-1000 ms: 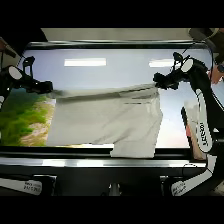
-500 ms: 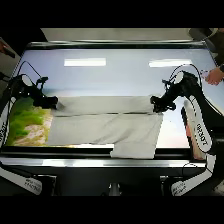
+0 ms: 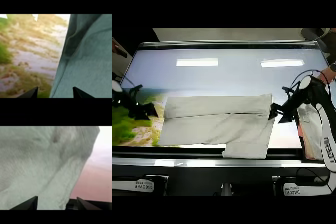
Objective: Fold the shirts.
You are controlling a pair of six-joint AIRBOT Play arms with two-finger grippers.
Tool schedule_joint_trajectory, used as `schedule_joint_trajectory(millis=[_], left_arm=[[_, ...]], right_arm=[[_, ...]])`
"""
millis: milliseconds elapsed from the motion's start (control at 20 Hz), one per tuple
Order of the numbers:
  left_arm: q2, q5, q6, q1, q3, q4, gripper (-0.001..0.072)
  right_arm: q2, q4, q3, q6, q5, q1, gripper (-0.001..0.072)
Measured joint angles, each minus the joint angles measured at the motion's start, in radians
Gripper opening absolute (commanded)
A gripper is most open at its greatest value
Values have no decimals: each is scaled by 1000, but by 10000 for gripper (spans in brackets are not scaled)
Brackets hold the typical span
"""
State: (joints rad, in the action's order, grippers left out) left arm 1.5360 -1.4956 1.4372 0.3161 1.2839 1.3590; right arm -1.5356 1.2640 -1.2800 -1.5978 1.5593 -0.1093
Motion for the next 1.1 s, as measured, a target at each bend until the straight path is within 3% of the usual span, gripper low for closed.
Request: schedule_joint_trajectory(millis=[250,450,500,600,650,700,1100], left_arm=[[-215,115,-51,65,-412,-24,520],[-261,211,-68,68,-552,-78,469],[-267,229,-70,69,-568,-97,355],[-272,258,-70,68,-588,-121,270],[-273,275,-70,68,-594,-129,84],[-273,295,-70,66,-599,-139,28],[-279,315,-76,66,-609,-150,28]], right_arm=[[161,1,279,36,-95,-21,489],[200,0,340,46,-128,-24,489],[204,0,347,47,-130,-26,490],[209,1,354,50,-137,-26,491],[211,3,359,51,-138,-26,493],[213,4,367,51,-138,-24,497],[282,-109,621,124,-205,-24,500]])
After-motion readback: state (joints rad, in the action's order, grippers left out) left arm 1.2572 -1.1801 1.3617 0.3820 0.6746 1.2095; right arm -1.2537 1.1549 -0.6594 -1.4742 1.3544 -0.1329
